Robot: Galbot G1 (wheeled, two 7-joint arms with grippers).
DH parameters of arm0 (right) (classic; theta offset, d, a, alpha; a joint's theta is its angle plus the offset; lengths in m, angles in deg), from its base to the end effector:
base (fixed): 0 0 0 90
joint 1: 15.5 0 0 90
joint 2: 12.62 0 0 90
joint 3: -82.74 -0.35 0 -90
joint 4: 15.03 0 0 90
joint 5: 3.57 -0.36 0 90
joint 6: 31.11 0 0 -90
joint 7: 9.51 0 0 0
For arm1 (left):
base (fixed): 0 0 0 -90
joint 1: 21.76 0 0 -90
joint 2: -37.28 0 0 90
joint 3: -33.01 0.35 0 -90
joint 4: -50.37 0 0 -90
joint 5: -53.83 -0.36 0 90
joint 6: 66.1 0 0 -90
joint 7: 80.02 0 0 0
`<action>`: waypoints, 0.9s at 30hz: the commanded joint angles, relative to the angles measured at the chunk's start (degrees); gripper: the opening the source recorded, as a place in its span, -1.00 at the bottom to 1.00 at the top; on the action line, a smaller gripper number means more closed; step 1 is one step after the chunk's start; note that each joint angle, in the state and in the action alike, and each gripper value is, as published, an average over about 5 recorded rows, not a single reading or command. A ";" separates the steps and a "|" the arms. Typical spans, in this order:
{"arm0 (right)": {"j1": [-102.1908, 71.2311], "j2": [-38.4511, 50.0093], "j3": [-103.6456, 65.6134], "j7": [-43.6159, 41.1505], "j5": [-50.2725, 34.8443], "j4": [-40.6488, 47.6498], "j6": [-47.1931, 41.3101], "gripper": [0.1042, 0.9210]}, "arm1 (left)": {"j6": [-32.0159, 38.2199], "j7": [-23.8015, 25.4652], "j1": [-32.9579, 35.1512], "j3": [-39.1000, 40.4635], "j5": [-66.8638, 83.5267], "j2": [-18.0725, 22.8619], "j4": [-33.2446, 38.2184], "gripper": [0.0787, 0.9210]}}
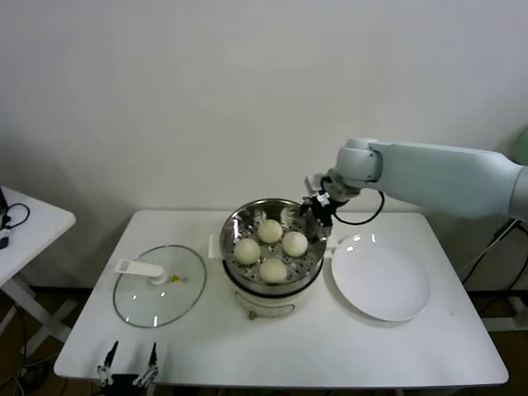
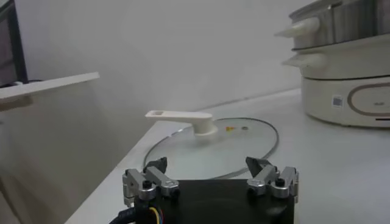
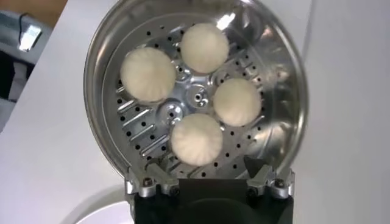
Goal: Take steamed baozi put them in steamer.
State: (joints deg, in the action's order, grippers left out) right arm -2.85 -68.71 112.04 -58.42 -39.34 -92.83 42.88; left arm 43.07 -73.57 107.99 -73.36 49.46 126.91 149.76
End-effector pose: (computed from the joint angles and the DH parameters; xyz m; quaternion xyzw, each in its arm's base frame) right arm 0.5498 0.0170 -0.0531 0.5509 -0.5548 0.5484 0.2967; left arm 0.0762 0.1020 -0.4413 0.0447 -0.9870 -0.1109 0.1076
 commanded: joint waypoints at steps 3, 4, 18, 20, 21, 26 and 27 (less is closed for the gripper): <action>-10.40 13.66 -19.79 20.12 -10.31 -4.81 0.99 0.76 | -0.35 -0.01 -0.13 0.37 0.46 0.12 0.80 0.77; -12.56 14.69 -22.69 22.76 -11.03 -5.63 1.13 0.76 | -0.41 -0.01 -0.15 0.46 0.44 0.19 0.98 0.77; -57.40 32.94 -62.32 41.89 -9.90 -22.62 4.99 0.76 | -0.58 -0.13 0.12 0.47 0.39 0.38 2.02 0.77; -68.47 34.59 -72.17 43.20 -8.81 -24.86 6.61 0.76 | -0.57 -0.16 -0.05 0.48 0.41 0.45 2.08 0.77; -74.51 34.59 -78.42 43.54 -7.81 -25.69 7.35 0.76 | -0.54 -0.19 -0.16 0.49 0.46 0.49 2.11 0.77; -106.08 28.49 -105.77 45.07 -0.89 -29.66 12.96 0.76 | -0.43 -0.58 -0.57 0.58 0.96 0.65 2.40 0.77; -112.98 26.34 -110.69 45.33 0.69 -30.65 14.80 0.76 | -0.46 -0.67 -0.63 0.62 1.13 0.67 2.53 0.77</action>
State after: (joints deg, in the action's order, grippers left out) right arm -54.52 -42.61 53.95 -22.59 -46.63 -112.00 47.98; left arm 42.58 -73.96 107.65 -72.83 50.10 127.42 151.89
